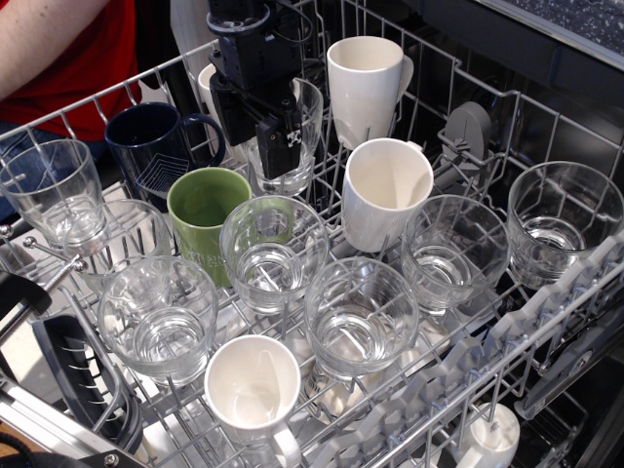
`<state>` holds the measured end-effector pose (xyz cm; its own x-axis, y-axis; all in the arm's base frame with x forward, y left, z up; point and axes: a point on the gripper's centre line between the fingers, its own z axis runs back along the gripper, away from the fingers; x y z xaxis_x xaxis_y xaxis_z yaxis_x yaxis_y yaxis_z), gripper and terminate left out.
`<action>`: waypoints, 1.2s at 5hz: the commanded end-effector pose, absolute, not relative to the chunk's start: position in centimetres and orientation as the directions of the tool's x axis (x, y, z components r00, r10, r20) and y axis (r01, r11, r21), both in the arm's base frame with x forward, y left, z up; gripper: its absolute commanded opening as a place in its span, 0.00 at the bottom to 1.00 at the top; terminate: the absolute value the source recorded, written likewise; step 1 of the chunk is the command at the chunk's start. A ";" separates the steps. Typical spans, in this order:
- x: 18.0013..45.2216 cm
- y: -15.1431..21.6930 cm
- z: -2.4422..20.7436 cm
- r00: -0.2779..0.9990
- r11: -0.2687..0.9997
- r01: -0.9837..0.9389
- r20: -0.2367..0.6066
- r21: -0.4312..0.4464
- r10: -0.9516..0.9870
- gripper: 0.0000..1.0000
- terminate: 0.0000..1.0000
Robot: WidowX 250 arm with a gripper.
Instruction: Pick up any cup
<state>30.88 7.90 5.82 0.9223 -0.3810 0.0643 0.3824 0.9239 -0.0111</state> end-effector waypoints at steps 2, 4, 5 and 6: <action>31.9 8.3 3.8 0.903 0.913 0.408 0.147 -0.009 -0.403 1.00 0.00; 33.6 9.0 1.1 0.891 0.902 0.428 0.146 0.050 -0.430 1.00 0.00; 34.6 9.2 -0.2 0.885 0.898 0.434 0.147 0.075 -0.441 1.00 0.00; 34.9 9.2 -1.7 0.882 0.894 0.437 0.149 0.095 -0.447 1.00 0.00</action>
